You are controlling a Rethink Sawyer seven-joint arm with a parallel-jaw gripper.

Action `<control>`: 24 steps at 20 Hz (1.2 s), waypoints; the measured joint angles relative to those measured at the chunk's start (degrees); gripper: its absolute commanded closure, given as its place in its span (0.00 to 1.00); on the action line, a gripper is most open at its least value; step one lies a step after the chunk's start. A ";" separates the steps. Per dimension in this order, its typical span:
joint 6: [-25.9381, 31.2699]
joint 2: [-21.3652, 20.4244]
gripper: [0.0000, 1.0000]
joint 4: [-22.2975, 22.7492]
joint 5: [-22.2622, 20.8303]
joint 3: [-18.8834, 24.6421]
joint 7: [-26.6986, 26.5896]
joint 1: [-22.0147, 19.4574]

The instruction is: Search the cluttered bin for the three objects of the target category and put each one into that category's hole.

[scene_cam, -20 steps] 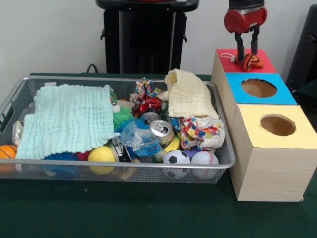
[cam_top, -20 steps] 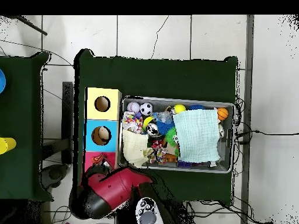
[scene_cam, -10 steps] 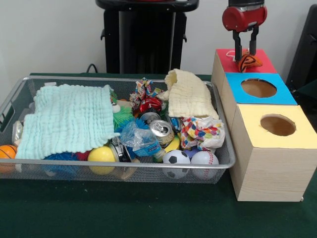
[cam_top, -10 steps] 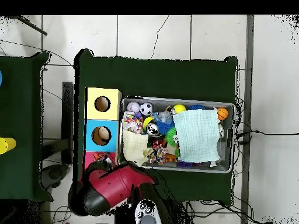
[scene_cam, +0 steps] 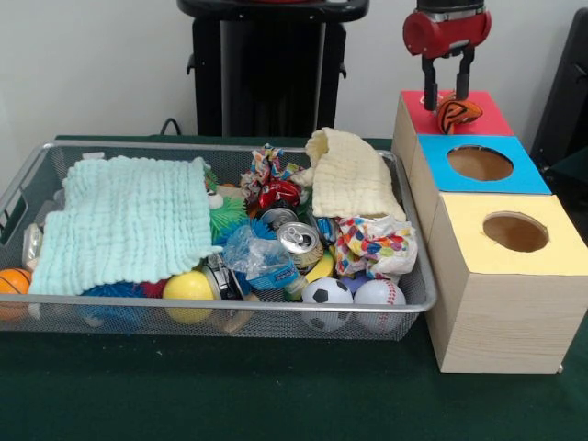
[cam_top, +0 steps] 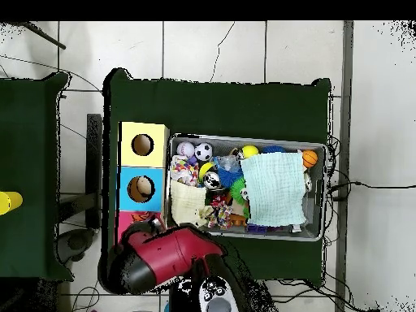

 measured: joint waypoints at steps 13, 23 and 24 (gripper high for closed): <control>2.08 2.05 0.00 0.47 5.59 4.02 0.00 -4.03; 2.04 7.57 0.00 0.49 7.22 8.83 0.00 -7.02; 2.04 7.91 0.00 0.49 7.23 9.03 0.00 -7.15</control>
